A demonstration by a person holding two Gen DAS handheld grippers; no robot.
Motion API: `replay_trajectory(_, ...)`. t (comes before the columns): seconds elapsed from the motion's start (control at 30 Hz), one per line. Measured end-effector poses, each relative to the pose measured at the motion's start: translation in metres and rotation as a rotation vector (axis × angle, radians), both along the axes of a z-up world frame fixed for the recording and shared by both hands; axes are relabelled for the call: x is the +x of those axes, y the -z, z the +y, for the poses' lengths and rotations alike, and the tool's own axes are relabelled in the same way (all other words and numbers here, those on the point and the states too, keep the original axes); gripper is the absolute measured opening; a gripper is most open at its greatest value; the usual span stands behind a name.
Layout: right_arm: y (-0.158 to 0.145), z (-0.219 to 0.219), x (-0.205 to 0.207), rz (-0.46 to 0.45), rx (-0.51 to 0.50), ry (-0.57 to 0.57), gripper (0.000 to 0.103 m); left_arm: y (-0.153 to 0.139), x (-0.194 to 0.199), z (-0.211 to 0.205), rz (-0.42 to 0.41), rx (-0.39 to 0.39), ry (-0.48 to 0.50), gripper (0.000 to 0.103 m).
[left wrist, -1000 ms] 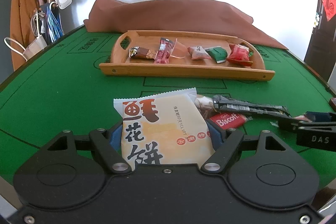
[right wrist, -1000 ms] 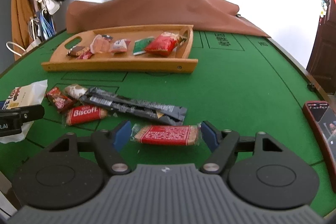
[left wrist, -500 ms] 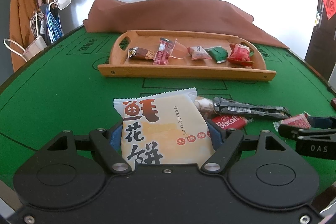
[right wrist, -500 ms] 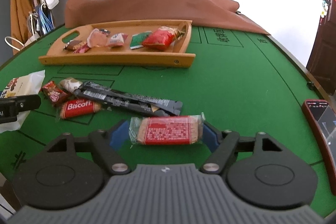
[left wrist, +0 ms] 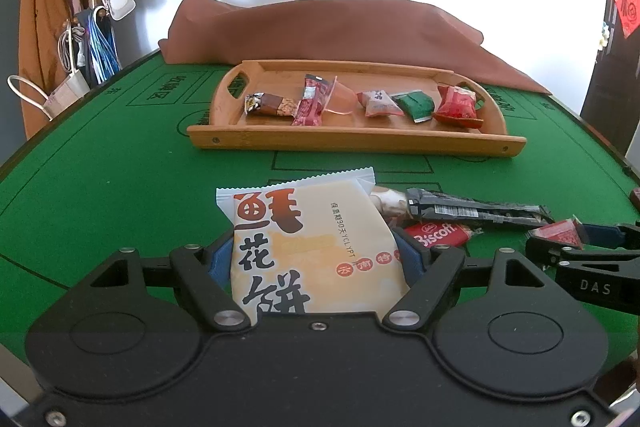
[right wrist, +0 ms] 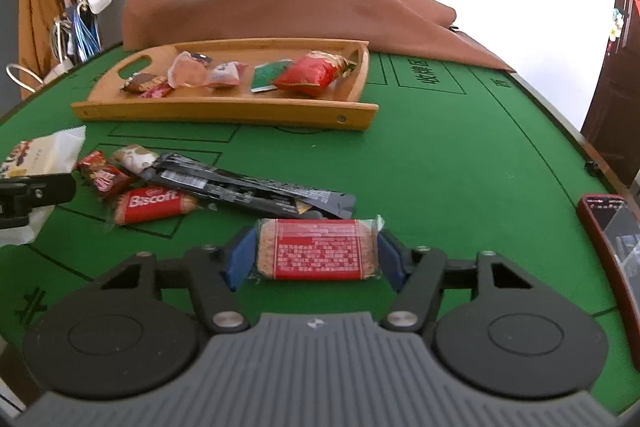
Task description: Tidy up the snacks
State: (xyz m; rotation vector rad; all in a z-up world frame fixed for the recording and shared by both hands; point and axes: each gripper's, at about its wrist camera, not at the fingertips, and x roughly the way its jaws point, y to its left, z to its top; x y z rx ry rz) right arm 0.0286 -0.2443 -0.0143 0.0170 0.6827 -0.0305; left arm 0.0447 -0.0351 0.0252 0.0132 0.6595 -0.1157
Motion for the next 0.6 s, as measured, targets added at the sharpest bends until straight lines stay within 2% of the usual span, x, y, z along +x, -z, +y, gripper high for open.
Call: replay_trajectory(0.6, -0.023, 0.006, 0.007, -0.063, 0.031, -0.057, 0.066, -0.010, 0.006, 0.002, -0.021, -0.006, 0.003, 0.077)
